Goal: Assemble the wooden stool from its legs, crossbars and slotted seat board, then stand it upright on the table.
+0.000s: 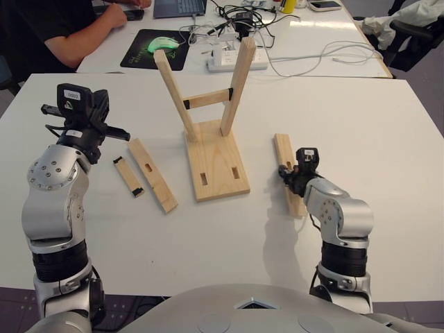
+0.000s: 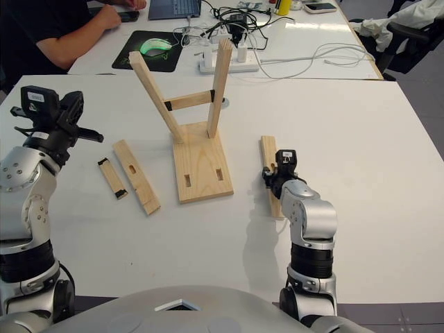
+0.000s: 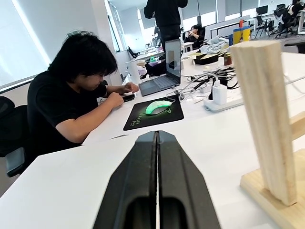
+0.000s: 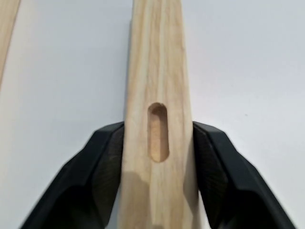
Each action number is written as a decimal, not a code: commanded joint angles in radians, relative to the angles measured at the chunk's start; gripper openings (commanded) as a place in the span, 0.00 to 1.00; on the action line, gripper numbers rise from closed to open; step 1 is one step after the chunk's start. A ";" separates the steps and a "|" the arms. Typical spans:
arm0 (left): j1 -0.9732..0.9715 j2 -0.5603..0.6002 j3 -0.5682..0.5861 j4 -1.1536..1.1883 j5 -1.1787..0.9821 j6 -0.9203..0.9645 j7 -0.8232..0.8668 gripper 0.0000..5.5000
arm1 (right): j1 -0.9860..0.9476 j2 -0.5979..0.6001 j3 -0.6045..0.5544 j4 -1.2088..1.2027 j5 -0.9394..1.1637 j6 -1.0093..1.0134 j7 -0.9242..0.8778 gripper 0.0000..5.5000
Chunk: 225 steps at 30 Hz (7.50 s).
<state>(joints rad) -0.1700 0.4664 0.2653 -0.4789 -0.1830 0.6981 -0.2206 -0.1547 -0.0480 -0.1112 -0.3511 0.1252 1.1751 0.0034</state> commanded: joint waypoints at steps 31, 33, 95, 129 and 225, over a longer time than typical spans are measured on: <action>0.030 -0.071 -0.065 0.010 0.037 0.070 0.085 0.00 | -0.100 0.079 0.007 0.076 -0.026 -0.227 -0.069 0.67; 0.045 -0.090 -0.069 -0.006 0.062 0.071 0.119 0.00 | -0.119 0.064 -0.021 0.047 -0.028 -0.300 -0.076 0.67; 0.386 -0.256 -0.004 -0.051 0.118 0.281 0.211 0.72 | -0.143 -0.005 -0.056 0.132 0.008 -0.400 -0.040 0.68; 0.359 -0.272 0.090 0.168 0.039 0.100 0.158 0.38 | -0.209 -0.023 -0.044 0.177 0.012 -0.403 -0.027 0.68; -0.214 -0.142 -0.367 0.101 -0.002 -0.391 -0.225 0.47 | -0.466 -0.078 -0.046 0.129 1.453 -0.434 -0.190 0.08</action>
<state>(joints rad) -0.3956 0.3215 -0.1122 -0.3791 -0.1772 0.2893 -0.4467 -0.6332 -0.1070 -0.1679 -0.2074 1.6105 0.7344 -0.1989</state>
